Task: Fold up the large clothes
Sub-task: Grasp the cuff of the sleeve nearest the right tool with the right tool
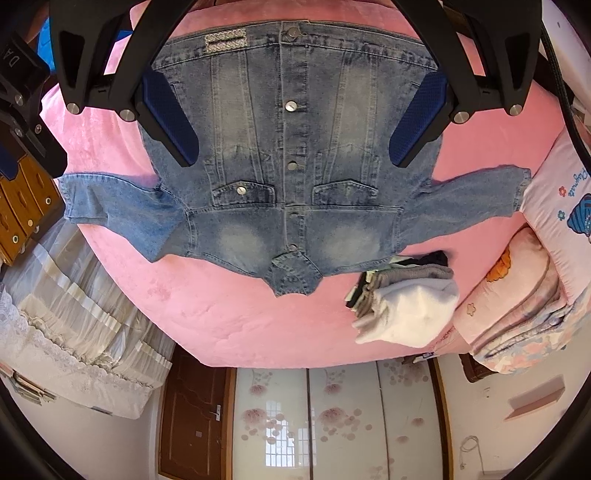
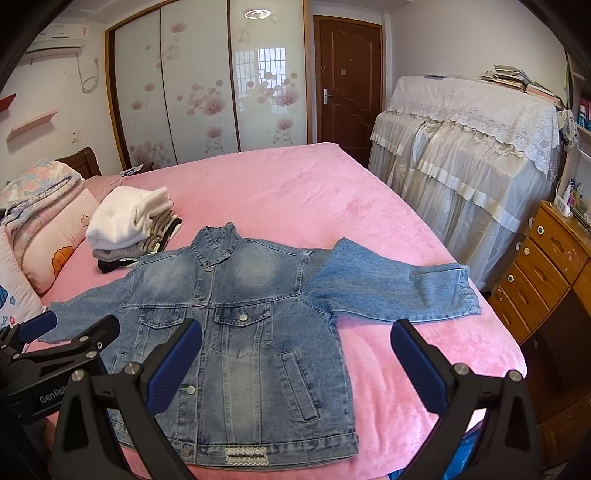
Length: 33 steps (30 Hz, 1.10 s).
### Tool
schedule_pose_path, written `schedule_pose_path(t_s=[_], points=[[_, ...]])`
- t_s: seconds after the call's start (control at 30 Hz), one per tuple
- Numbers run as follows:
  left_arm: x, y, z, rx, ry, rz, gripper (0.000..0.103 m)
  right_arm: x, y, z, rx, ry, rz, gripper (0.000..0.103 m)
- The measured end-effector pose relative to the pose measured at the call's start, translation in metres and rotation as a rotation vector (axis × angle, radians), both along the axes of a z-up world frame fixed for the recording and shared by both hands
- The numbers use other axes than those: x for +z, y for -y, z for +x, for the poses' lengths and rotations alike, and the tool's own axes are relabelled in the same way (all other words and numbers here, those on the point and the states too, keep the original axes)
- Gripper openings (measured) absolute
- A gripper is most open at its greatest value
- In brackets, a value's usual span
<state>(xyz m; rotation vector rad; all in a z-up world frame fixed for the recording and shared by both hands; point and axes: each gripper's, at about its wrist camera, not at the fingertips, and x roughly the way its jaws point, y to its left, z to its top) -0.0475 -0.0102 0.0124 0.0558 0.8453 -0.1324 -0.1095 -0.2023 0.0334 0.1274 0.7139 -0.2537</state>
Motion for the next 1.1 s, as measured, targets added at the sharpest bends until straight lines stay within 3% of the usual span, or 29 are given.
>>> schedule_pose_path(t_s=[0.23,0.47,0.63,0.77,0.93,1.1], points=[[-0.002,0.038,0.009,-0.044,0.034,0.028,0.102,-0.020,0.049,0.003,-0.036,-0.022,0.096,0.102],[0.002,0.114,0.037,-0.172,0.101,0.023,0.102,-0.039,0.136,0.006,-0.177,-0.014,0.139,0.102],[-0.001,0.170,0.069,-0.221,0.208,0.011,0.102,-0.049,0.217,0.011,-0.299,0.001,0.147,0.098],[-0.011,0.215,0.089,-0.251,0.312,0.004,0.102,-0.069,0.275,0.019,-0.365,-0.008,0.225,0.095],[-0.043,0.269,0.117,-0.346,0.226,0.000,0.102,-0.106,0.325,0.029,-0.410,-0.022,0.294,0.090],[-0.090,0.319,0.142,-0.394,0.108,0.057,0.102,-0.149,0.363,0.038,-0.475,-0.054,0.360,0.087]])
